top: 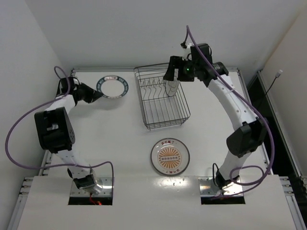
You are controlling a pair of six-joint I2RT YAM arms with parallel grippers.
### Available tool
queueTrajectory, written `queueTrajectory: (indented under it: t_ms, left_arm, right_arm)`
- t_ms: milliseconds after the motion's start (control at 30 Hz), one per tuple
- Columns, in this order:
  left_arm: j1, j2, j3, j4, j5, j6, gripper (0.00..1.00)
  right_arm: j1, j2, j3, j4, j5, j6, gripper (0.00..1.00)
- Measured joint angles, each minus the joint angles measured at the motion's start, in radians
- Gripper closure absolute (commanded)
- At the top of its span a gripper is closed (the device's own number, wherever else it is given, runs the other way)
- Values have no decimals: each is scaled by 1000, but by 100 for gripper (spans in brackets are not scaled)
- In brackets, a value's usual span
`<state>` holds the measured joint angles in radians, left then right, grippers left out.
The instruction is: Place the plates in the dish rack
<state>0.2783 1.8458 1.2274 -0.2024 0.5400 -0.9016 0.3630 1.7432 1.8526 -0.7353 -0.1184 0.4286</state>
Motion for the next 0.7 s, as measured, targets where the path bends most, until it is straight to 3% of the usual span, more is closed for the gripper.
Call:
queueTrajectory:
  t_ms: [167,300,500,700]
  left_arm:
    - [0,-140,-115,229,127,-145,100]
    - [-1,-157,-253,505,239,-344,100]
    - [-54,-138,-292,755,309,-516,100]
    - [-177,-138,-292,849,351,-566,100]
  right_arm:
    - [-41,102,-63,185,-373,134,21]
    - [-55,207,-106,325,-579,262,20]
    - [-61,295,-143,539,-722,460,19]
    - [-65,306,-174,681,-757,539,19]
